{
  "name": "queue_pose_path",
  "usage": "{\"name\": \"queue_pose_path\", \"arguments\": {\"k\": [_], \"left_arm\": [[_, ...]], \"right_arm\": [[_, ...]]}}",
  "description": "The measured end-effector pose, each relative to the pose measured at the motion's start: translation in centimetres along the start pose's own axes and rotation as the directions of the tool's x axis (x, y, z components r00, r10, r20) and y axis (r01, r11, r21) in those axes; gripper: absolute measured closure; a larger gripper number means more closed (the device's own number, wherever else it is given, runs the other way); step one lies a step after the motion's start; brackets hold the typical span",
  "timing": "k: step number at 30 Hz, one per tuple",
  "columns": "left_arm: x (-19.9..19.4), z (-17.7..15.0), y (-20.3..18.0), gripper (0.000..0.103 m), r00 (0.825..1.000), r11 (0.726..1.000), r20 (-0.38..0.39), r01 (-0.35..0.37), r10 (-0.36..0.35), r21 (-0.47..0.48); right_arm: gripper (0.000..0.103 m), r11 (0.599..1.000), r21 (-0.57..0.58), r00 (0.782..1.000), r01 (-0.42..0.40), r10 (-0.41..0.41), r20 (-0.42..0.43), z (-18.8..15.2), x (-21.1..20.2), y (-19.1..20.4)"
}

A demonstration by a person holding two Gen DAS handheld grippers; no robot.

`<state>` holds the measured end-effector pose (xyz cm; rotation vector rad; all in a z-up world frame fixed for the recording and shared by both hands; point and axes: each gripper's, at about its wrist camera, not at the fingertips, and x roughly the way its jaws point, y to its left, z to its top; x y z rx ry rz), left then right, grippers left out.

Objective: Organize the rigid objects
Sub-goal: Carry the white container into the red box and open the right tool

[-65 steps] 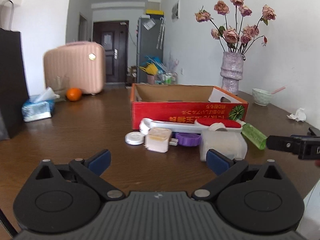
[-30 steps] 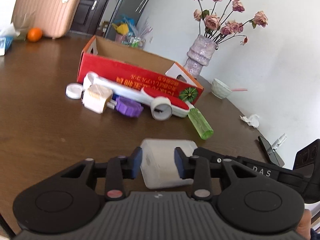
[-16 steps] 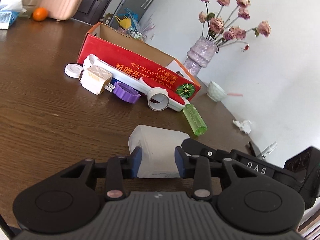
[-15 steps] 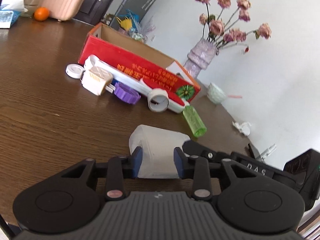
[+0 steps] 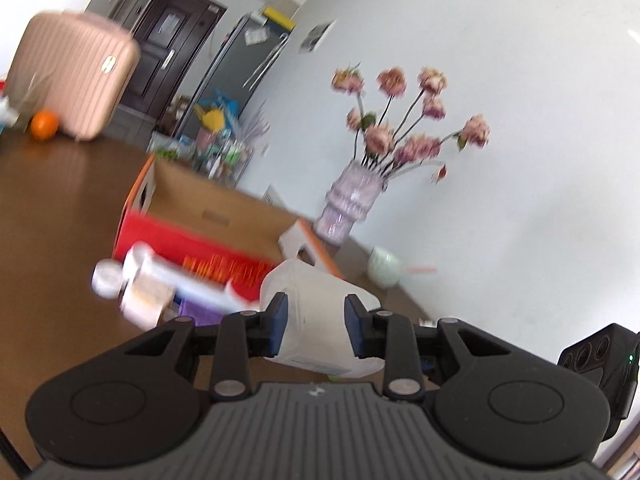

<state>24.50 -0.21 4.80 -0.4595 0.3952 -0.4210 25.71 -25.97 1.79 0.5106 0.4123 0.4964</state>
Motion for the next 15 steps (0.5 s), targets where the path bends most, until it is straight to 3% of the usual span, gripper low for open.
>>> {"name": "queue_pose_path", "arguments": {"k": [5,10,15], "left_arm": [[3.4,5.8,-1.5,0.072,0.999,0.999,0.045,0.002,-0.004,0.049],[8.8,12.1,-1.4,0.072,0.996,0.997,0.081,0.016,-0.022,0.071],[17.0,16.3,2.2,0.072,1.0,1.0,0.028,-0.001,0.001,0.015]], "right_arm": [[0.078,1.0,-0.01,0.998,-0.001,0.002,0.056,5.2,2.2,0.4],[0.078,1.0,-0.019,0.995,0.004,-0.003,0.098,11.6,6.9,0.2],[0.079,0.999,0.016,0.999,0.033,-0.034,0.037,16.4,15.1,-2.8]]}}
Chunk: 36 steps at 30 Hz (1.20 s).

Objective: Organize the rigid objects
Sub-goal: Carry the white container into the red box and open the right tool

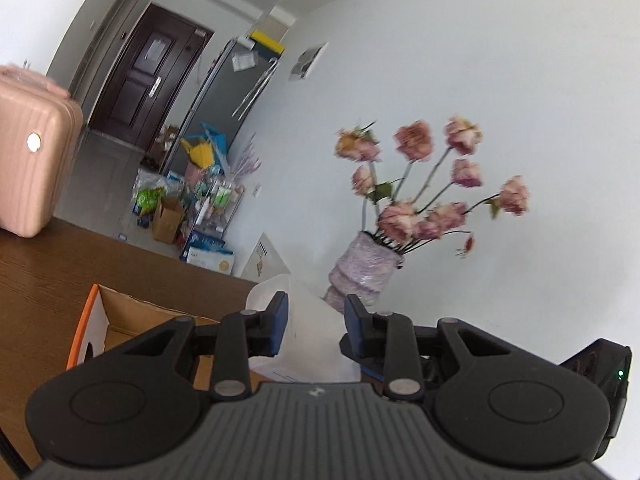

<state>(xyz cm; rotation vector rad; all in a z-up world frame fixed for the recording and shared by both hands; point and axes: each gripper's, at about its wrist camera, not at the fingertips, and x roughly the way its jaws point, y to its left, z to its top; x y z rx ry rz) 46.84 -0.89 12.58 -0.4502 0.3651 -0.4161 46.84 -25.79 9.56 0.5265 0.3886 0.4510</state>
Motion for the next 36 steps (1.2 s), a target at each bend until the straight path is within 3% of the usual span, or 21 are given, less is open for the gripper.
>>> {"name": "queue_pose_path", "arguments": {"k": [5,10,14,18,21,23,27,30,32,36], "left_arm": [[7.8,-1.0,5.7,0.072,0.994,0.996,-0.1,-0.053,0.046,-0.069],[13.7,-3.2,10.6,0.072,0.973,0.983,-0.2,-0.137,0.111,-0.121],[15.9,-4.0,12.4,0.071,0.961,0.979,-0.245,-0.16,0.125,-0.128],[16.2,-4.4,12.7,0.057,0.955,0.974,-0.259,-0.184,0.145,-0.134],[15.3,-4.0,11.4,0.048,0.95,0.979,-0.254,-0.199,0.183,-0.04],[14.1,-3.4,10.4,0.039,0.946,0.975,-0.239,-0.221,0.218,0.014],[10.2,-1.4,8.4,0.026,0.934,0.953,-0.198,-0.277,0.297,0.122],[6.3,-0.1,6.9,0.007,0.914,0.914,-0.15,-0.339,0.376,0.223],[3.5,0.2,5.9,0.001,0.895,0.873,-0.104,-0.389,0.434,0.295],[-1.5,-0.4,3.7,0.0,0.858,0.784,-0.008,-0.465,0.513,0.411]], "right_arm": [[0.078,0.997,0.055,0.991,0.058,-0.051,-0.123,1.3,9.0,-4.6],[0.078,0.99,0.022,0.956,0.141,-0.13,-0.263,0.1,16.2,-7.8],[0.076,0.976,-0.075,0.92,0.204,-0.217,-0.326,-0.4,19.7,-8.0],[0.075,0.974,-0.089,0.903,0.207,-0.225,-0.366,-0.9,21.1,-8.6],[0.071,0.974,-0.093,0.905,0.207,-0.226,-0.359,-0.9,20.9,-8.8],[0.06,0.969,-0.121,0.91,0.213,-0.242,-0.337,-0.4,20.0,-8.6],[0.055,0.966,-0.158,0.924,0.204,-0.243,-0.294,1.8,16.0,-7.4],[0.039,0.954,-0.225,0.933,0.199,-0.254,-0.255,3.4,11.7,-6.4],[0.028,0.934,-0.291,0.933,0.206,-0.277,-0.23,4.1,8.8,-5.4],[0.018,0.878,-0.416,0.929,0.237,-0.33,-0.166,3.8,3.1,-3.4]]}}
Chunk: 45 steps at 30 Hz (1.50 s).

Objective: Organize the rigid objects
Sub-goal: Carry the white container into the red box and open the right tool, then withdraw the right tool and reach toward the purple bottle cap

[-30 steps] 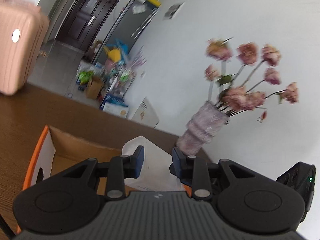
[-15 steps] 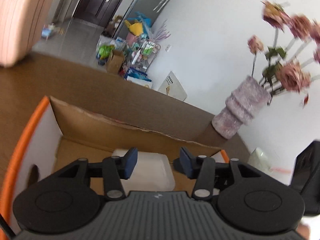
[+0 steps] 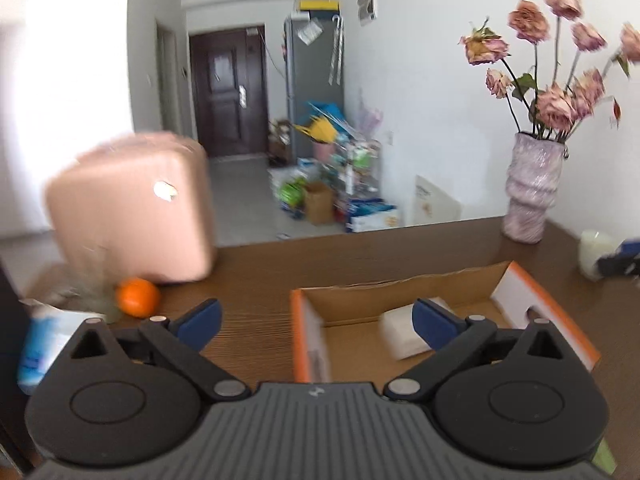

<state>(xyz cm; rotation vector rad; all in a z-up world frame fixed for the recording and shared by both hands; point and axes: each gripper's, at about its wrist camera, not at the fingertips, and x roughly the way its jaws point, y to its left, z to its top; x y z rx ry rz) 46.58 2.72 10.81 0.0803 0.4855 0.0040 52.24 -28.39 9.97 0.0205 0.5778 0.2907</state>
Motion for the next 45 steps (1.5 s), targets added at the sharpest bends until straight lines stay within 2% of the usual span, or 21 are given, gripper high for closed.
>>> {"name": "queue_pose_path", "arguments": {"k": [4,9,11,13,19,24,30,33,35,37,42,45], "left_arm": [[-4.6,-1.1,0.4,0.0,0.999,1.0,0.041,-0.013,0.014,-0.005],[-9.3,-2.3,-0.6,0.0,0.995,1.0,0.099,0.017,-0.018,0.015],[-11.0,-3.2,-0.9,0.0,0.992,0.999,0.115,0.044,-0.046,0.025],[-12.7,-4.1,-1.3,0.0,0.989,0.998,0.136,0.056,-0.06,0.033],[-17.1,-8.2,-3.0,0.0,0.975,0.998,0.217,0.031,-0.04,0.047],[-20.8,-14.0,-2.5,0.0,0.968,1.0,0.252,-0.007,0.013,-0.024],[-24.3,-22.3,-1.6,0.0,0.967,0.994,0.246,-0.038,0.061,-0.099],[-24.7,-25.8,-1.2,0.0,0.982,0.992,0.168,-0.069,0.086,-0.106],[-24.7,-27.4,-0.3,0.0,0.992,0.987,0.1,-0.064,0.079,-0.148],[-24.5,-28.1,0.3,0.0,0.995,0.985,0.06,-0.064,0.075,-0.163],[-23.0,-27.4,0.6,0.0,0.992,0.98,0.077,-0.086,0.101,-0.177],[-21.5,-26.8,0.3,0.0,0.996,0.978,0.063,-0.041,0.056,-0.206]], "right_arm": [[0.012,1.0,-0.02,0.999,0.006,-0.006,0.041,-1.1,-4.3,0.7],[0.011,1.0,-0.025,0.996,-0.012,0.014,0.089,-2.2,-8.5,2.1],[0.006,0.999,-0.023,0.994,-0.025,0.028,0.108,-3.0,-9.7,2.8],[0.005,0.999,-0.027,0.991,-0.028,0.031,0.127,-4.1,-11.0,3.4],[0.005,0.992,-0.121,0.981,0.028,-0.004,0.194,-9.4,-14.0,5.8],[0.004,0.985,-0.168,0.971,0.028,0.013,0.238,-14.8,-17.1,7.6],[0.001,0.988,-0.148,0.959,0.049,-0.005,0.282,-22.7,-20.2,9.3],[0.001,0.991,-0.125,0.956,0.043,-0.005,0.294,-26.8,-21.4,10.0],[0.001,0.997,-0.078,0.966,0.003,0.018,0.259,-29.2,-21.6,10.0],[0.002,0.997,-0.062,0.974,-0.034,0.047,0.223,-30.7,-21.5,10.1],[0.003,0.997,-0.077,0.978,0.004,0.012,0.21,-31.3,-20.9,10.5],[0.008,0.998,-0.045,0.981,-0.036,0.044,0.188,-30.7,-20.1,10.1]]}}
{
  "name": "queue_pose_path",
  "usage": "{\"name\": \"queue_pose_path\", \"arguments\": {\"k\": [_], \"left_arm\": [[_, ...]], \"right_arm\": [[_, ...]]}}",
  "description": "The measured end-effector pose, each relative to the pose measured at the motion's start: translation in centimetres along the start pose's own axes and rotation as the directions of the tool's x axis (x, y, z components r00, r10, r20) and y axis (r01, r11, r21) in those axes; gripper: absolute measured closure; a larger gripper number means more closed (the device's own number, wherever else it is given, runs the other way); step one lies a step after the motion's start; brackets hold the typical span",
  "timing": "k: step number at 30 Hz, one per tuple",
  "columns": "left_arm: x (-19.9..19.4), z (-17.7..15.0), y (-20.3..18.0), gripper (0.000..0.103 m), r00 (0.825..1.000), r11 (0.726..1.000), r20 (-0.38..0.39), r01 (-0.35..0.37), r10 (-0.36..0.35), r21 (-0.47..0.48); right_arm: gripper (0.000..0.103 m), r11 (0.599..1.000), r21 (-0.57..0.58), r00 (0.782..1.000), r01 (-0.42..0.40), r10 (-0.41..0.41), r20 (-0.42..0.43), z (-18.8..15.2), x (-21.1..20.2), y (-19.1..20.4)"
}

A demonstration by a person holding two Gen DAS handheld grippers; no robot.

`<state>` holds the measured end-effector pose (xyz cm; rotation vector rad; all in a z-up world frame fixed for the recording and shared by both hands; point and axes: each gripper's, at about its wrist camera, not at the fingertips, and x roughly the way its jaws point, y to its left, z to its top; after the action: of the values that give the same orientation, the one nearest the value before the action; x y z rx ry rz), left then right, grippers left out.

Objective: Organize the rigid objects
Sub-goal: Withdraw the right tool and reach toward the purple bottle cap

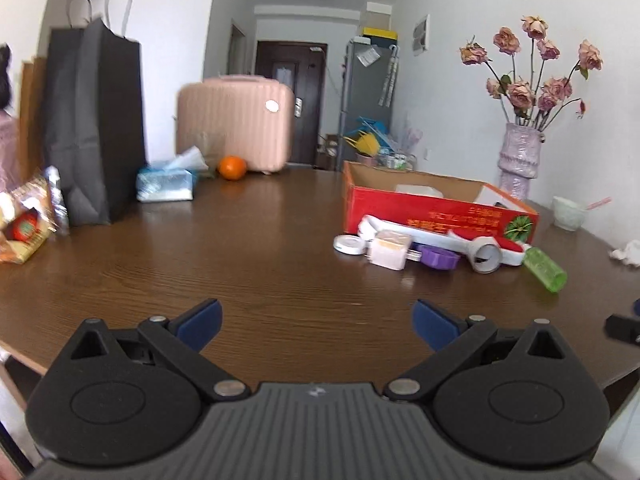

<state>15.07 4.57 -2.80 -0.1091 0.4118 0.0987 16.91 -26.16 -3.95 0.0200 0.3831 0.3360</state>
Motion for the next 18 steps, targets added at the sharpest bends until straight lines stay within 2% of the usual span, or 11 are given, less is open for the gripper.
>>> {"name": "queue_pose_path", "arguments": {"k": [3,7,11,15,18], "left_arm": [[2.3,0.1,-1.2,0.0,0.999,0.999,-0.03,0.013,-0.012,0.038],[5.2,1.1,-2.6,0.0,0.999,0.994,-0.022,0.038,-0.036,0.107],[9.0,3.3,-3.0,0.005,0.997,0.995,-0.053,0.064,-0.06,0.071],[13.2,5.2,-3.0,0.014,0.988,0.993,-0.113,0.113,-0.11,0.024],[15.7,6.0,-3.2,0.015,0.983,0.989,-0.124,0.142,-0.135,0.051]], "right_arm": [[0.017,1.0,0.005,0.999,-0.025,0.025,-0.044,0.3,1.4,-0.3],[0.027,0.999,0.037,0.995,-0.031,0.034,-0.09,1.0,3.8,-1.0],[0.041,0.996,0.055,0.991,-0.069,0.074,-0.11,2.8,7.0,-1.2],[0.044,0.981,0.127,0.977,-0.149,0.166,-0.135,4.7,10.8,-0.9],[0.044,0.972,0.135,0.961,-0.191,0.213,-0.177,5.7,14.2,0.0]]}}
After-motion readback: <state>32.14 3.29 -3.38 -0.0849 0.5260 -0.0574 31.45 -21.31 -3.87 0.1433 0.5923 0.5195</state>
